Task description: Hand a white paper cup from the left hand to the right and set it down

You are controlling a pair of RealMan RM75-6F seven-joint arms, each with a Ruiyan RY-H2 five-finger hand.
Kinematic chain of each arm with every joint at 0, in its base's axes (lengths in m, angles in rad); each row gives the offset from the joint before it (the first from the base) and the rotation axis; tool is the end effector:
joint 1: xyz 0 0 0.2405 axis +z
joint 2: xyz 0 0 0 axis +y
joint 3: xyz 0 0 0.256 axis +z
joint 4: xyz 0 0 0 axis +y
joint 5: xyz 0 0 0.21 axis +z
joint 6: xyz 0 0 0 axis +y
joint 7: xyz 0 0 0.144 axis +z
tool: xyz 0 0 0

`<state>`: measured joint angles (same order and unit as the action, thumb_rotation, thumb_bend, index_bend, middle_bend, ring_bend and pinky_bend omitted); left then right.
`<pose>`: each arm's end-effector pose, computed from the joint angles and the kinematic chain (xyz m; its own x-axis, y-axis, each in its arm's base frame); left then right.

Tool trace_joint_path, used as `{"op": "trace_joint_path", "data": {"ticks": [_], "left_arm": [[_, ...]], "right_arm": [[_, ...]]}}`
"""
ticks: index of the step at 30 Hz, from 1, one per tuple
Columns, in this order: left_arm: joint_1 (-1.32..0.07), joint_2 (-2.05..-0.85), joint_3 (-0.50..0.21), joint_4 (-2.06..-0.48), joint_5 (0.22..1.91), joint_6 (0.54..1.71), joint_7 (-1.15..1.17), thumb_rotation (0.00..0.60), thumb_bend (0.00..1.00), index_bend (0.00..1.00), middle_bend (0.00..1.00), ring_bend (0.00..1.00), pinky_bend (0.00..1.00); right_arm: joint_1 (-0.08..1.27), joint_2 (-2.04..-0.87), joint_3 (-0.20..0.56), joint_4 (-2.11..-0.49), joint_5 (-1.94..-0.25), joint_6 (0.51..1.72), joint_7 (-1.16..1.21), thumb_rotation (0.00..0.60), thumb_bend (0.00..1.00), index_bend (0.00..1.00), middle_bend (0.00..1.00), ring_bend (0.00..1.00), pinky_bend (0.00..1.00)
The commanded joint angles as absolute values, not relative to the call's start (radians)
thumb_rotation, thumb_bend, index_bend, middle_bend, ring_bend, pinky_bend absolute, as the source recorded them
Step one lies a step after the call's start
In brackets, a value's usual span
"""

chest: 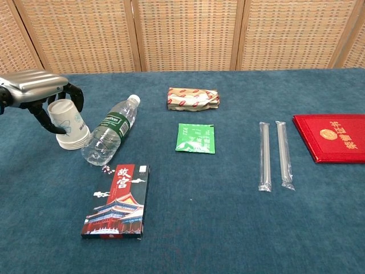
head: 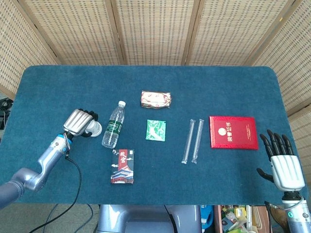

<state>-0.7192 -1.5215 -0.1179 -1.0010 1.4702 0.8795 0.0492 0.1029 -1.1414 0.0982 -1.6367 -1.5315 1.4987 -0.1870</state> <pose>-0.2390 0.3937 0.0285 0.6962 0.1306 0.7059 0.6841 -0.4187 -0.5973 -0.2916 -0.1954 0.1569 0.5159 0.0728 0.8535 -0.8528 -0.0510 0.5198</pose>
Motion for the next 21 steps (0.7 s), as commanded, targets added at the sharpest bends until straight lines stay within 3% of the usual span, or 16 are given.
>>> {"op": "trace_joint_path", "data": {"ticks": [1, 10, 16, 21], "left_arm": [[-0.715, -1.523, -0.114, -0.992, 1.468, 0.894, 0.043, 0.600, 0.20, 0.46, 0.48, 0.53, 0.50], [-0.679, -1.472, -0.148, -1.064, 1.458, 1.017, -0.105, 0.600, 0.20, 0.46, 0.48, 0.53, 0.50], [-0.632, -1.414, -0.209, -1.212, 1.426, 1.080, -0.585, 0.600, 0.20, 0.46, 0.48, 0.53, 0.50], [-0.634, -1.403, -0.240, -1.274, 1.389, 1.021, -0.935, 0.600, 0.20, 0.46, 0.48, 0.53, 0.50]], "right_arm": [[0.103, -1.140, 0.098, -1.636, -1.530, 1.499, -0.184, 0.600, 0.00, 0.00, 0.00, 0.00, 0.00], [0.109, -1.143, 0.094, -1.631, -1.532, 1.493, -0.185, 0.600, 0.00, 0.00, 0.00, 0.00, 0.00], [0.140, -1.158, 0.097, -1.572, -1.593, 1.498, -0.132, 0.600, 0.00, 0.00, 0.00, 0.00, 0.00], [0.194, -1.177, 0.103, -1.456, -1.685, 1.510, -0.059, 0.600, 0.00, 0.01, 0.00, 0.00, 0.00]]}}
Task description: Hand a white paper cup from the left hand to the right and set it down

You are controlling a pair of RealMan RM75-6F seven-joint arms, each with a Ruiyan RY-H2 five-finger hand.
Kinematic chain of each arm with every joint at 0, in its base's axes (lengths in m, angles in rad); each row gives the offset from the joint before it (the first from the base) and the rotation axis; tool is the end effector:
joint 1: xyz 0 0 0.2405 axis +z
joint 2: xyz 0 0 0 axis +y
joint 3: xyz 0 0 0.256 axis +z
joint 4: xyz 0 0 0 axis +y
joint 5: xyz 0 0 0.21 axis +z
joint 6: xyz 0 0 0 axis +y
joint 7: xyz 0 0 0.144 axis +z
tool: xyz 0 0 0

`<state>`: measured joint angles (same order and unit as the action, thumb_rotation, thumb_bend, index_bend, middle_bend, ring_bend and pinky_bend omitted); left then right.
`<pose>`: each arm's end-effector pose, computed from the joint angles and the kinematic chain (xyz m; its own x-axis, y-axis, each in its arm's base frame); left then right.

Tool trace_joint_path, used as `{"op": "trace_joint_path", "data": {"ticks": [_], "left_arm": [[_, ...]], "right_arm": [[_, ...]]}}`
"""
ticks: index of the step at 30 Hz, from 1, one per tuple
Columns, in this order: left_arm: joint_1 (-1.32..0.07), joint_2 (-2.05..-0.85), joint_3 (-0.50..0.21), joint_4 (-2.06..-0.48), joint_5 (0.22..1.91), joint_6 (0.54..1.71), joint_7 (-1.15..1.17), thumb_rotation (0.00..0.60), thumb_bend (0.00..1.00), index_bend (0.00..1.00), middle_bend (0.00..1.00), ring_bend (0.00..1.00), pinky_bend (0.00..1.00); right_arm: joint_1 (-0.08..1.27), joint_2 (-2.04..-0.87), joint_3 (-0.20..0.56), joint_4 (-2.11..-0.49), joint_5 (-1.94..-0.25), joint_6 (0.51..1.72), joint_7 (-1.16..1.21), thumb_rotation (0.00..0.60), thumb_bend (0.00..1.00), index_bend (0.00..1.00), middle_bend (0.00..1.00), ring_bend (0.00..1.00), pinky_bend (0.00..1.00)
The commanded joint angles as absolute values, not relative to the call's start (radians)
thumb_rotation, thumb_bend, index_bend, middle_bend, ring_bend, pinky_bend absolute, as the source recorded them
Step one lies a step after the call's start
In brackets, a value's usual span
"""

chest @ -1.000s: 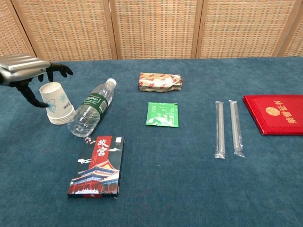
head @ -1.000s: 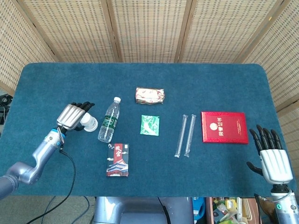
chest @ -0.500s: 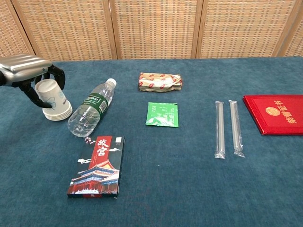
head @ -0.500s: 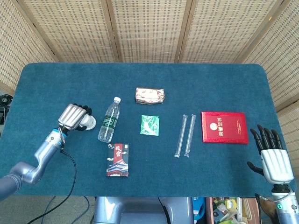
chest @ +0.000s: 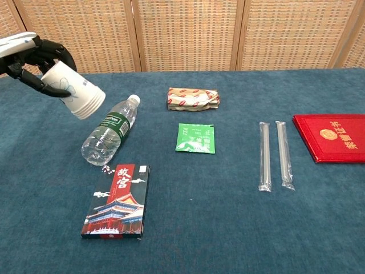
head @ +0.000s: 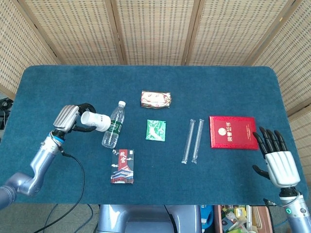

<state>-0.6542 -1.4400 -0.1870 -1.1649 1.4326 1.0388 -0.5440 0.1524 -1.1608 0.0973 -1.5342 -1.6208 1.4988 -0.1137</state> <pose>-0.2229 0.3825 0.0664 0.0263 0.2122 0.9769 0.9572 -0.2871 0.0366 -0.2889 -0.2105 0.1544 0.5233 0.1111 0.8449 -0.8275 -0.1706 0.5350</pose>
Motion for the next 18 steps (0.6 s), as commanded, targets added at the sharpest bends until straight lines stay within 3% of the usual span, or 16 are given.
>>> {"op": "trace_joint_path", "data": {"ticks": [1, 13, 18], "left_arm": [[-0.639, -1.404, -0.243, -1.276, 1.386, 1.007, -0.969, 0.600, 0.20, 0.46, 0.48, 0.53, 0.50], [-0.756, -1.537, -0.288, -1.256, 1.344, 0.800, -1.360, 0.600, 0.20, 0.46, 0.48, 0.53, 0.50], [-0.827, -1.618, -0.303, -1.204, 1.347, 0.730, -1.397, 0.600, 0.20, 0.46, 0.48, 0.53, 0.50]], "right_arm": [[0.205, -1.180, 0.105, -1.437, -1.700, 1.513, -0.047, 0.600, 0.00, 0.02, 0.00, 0.00, 0.00], [0.366, -1.202, 0.142, -1.236, -1.835, 1.554, 0.153, 0.600, 0.00, 0.15, 0.00, 0.00, 0.00], [0.450, -1.201, 0.157, -1.169, -1.876, 1.554, 0.226, 0.600, 0.00, 0.21, 0.00, 0.00, 0.00]]}}
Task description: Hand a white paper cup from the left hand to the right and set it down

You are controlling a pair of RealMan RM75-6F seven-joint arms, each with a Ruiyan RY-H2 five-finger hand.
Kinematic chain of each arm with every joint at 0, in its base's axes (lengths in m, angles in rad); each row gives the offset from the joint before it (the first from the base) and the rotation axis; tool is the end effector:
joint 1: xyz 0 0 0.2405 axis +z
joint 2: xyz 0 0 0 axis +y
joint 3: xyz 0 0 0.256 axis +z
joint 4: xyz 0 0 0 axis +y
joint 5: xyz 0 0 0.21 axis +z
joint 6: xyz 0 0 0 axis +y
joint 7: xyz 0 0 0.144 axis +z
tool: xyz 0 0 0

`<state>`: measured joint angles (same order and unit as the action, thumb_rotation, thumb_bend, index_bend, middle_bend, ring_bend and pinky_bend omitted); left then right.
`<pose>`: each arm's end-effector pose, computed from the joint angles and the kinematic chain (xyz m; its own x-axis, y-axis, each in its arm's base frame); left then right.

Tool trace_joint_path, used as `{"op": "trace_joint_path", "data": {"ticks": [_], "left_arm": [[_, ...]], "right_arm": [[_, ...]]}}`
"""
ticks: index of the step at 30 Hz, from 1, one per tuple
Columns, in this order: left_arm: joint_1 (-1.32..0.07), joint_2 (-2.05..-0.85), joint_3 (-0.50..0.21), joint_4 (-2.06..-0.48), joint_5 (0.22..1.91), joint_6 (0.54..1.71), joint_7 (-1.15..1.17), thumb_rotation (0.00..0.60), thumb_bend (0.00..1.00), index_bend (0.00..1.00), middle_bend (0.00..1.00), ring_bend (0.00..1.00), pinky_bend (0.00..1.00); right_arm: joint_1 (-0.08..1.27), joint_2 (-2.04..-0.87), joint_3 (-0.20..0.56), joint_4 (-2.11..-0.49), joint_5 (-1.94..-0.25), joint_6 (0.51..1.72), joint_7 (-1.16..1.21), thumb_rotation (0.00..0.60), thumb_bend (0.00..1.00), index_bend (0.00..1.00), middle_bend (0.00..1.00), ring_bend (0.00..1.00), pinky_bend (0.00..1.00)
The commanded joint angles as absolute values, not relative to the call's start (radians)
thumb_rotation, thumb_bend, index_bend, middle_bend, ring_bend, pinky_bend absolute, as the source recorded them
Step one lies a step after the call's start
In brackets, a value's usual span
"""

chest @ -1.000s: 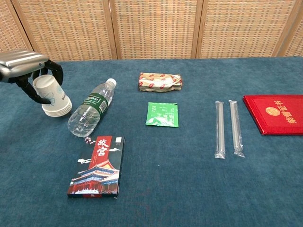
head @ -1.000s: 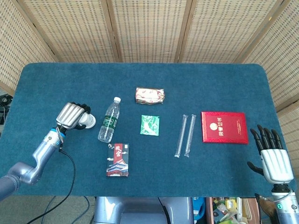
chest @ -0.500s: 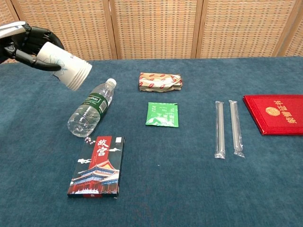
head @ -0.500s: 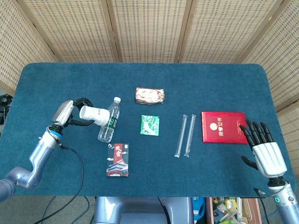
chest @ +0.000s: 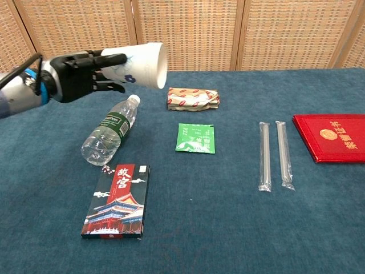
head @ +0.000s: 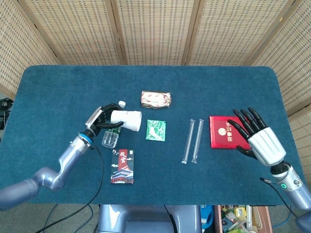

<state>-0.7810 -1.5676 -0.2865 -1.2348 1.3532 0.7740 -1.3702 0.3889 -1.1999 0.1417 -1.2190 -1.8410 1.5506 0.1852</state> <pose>-0.1465 0.3927 -0.0071 -0.7685 0.4820 0.4208 0.5566 0.1790 0.8113 -0.2536 -0.2849 0.1684 0.4549 0.2632 0.8507 -0.6701 -0.5280 0.5217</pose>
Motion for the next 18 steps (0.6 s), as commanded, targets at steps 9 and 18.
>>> {"op": "trace_joint_path", "data": {"ticks": [9, 18], "left_arm": [[-0.880, -1.682, -0.321, -1.179, 1.337, 0.692, -1.382, 0.600, 0.20, 0.46, 0.48, 0.53, 0.50], [-0.961, -1.717, -0.379, -1.147, 1.291, 0.619, -1.342, 0.600, 0.20, 0.46, 0.48, 0.53, 0.50]], "right_arm": [[0.569, -1.228, 0.166, -1.092, -1.908, 1.518, 0.270, 0.600, 0.05, 0.30, 0.00, 0.00, 0.00], [0.660, -1.286, 0.153, -1.042, -1.913, 1.488, 0.298, 0.600, 0.09, 0.36, 0.00, 0.00, 0.00]]}}
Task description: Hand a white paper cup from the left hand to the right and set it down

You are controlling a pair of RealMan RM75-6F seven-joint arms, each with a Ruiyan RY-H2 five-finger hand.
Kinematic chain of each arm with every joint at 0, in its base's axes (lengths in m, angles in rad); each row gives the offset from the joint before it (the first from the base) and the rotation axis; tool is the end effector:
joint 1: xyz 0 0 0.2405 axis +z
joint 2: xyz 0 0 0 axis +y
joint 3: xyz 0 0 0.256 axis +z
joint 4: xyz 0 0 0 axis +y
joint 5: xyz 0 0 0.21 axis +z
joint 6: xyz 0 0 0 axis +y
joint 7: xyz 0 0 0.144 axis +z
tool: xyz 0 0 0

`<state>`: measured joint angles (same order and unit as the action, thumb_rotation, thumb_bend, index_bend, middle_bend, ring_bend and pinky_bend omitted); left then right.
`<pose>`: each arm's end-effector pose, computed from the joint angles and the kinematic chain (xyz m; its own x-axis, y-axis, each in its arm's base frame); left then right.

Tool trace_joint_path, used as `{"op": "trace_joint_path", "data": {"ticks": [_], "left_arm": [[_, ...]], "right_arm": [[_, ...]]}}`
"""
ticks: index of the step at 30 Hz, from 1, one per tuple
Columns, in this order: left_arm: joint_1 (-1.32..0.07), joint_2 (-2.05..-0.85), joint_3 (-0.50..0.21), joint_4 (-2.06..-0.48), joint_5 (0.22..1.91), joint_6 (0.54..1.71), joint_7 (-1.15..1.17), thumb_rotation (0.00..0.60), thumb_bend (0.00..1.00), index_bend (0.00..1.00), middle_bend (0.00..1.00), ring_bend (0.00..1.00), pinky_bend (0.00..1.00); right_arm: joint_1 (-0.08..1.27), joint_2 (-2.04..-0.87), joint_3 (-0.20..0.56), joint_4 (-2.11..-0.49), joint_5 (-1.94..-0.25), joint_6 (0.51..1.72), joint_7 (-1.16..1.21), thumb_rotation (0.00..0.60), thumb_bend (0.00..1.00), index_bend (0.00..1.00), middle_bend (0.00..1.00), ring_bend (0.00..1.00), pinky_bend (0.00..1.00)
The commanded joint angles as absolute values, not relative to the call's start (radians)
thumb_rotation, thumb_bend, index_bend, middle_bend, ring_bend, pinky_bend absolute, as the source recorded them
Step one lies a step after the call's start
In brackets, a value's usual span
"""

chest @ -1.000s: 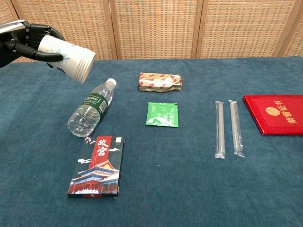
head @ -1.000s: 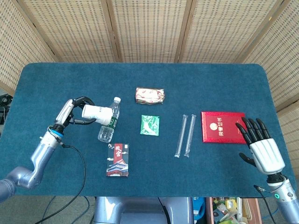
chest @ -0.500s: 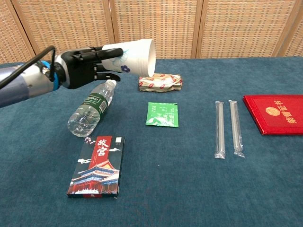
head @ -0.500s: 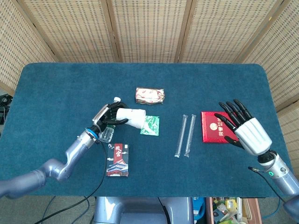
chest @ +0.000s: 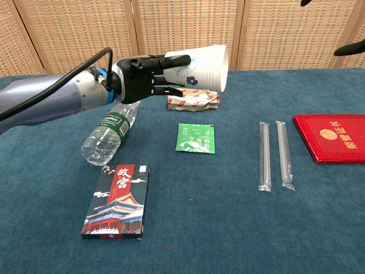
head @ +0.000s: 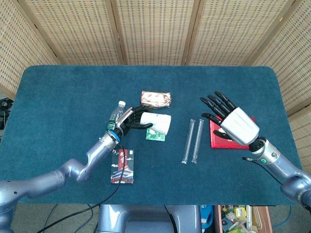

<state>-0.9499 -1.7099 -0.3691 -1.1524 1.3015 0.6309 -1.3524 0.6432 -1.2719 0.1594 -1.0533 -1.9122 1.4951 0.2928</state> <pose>-0.0695 0.4076 -0.0539 -0.7474 0.5777 0.3280 0.5366 0.2339 0.8108 -0.1919 -0.3535 0.1527 0.4312 0.3087 0.8478 -0.4970 -0.7030 0.5087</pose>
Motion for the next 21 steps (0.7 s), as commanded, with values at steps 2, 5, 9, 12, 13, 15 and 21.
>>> {"op": "trace_joint_path", "data": {"ticks": [2, 5, 9, 12, 13, 15, 21], "left_arm": [[-0.971, -1.721, -0.387, -1.147, 1.283, 0.610, -1.331, 0.600, 0.20, 0.46, 0.48, 0.53, 0.50], [-0.980, -1.724, -0.396, -1.151, 1.273, 0.598, -1.318, 0.600, 0.20, 0.46, 0.48, 0.53, 0.50], [-0.985, -1.728, -0.405, -1.158, 1.260, 0.590, -1.301, 0.600, 0.20, 0.46, 0.48, 0.53, 0.50], [-0.991, -1.732, -0.410, -1.171, 1.252, 0.580, -1.289, 0.600, 0.20, 0.46, 0.48, 0.53, 0.50], [-0.991, -1.732, -0.411, -1.175, 1.248, 0.579, -1.285, 0.600, 0.20, 0.46, 0.48, 0.53, 0.50], [-0.994, -1.736, -0.417, -1.178, 1.236, 0.573, -1.274, 0.600, 0.20, 0.46, 0.48, 0.53, 0.50], [-0.995, -1.740, -0.430, -1.189, 1.209, 0.564, -1.244, 0.600, 0.20, 0.46, 0.48, 0.53, 0.50]], "right_arm": [[0.675, -1.299, 0.148, -1.034, -1.914, 1.487, 0.299, 0.600, 0.10, 0.37, 0.00, 0.00, 0.00], [0.694, -1.316, 0.144, -1.024, -1.913, 1.490, 0.296, 0.600, 0.12, 0.39, 0.00, 0.00, 0.00], [0.721, -1.340, 0.144, -1.019, -1.908, 1.496, 0.294, 0.600, 0.15, 0.41, 0.00, 0.00, 0.00], [0.752, -1.375, 0.145, -1.000, -1.911, 1.492, 0.291, 0.600, 0.17, 0.42, 0.00, 0.00, 0.00], [0.757, -1.385, 0.142, -0.992, -1.911, 1.493, 0.292, 0.600, 0.18, 0.43, 0.00, 0.00, 0.00], [0.767, -1.402, 0.137, -0.976, -1.912, 1.497, 0.294, 0.600, 0.19, 0.44, 0.00, 0.00, 0.00], [0.788, -1.447, 0.127, -0.942, -1.916, 1.525, 0.295, 0.600, 0.23, 0.48, 0.00, 0.00, 0.02]]}}
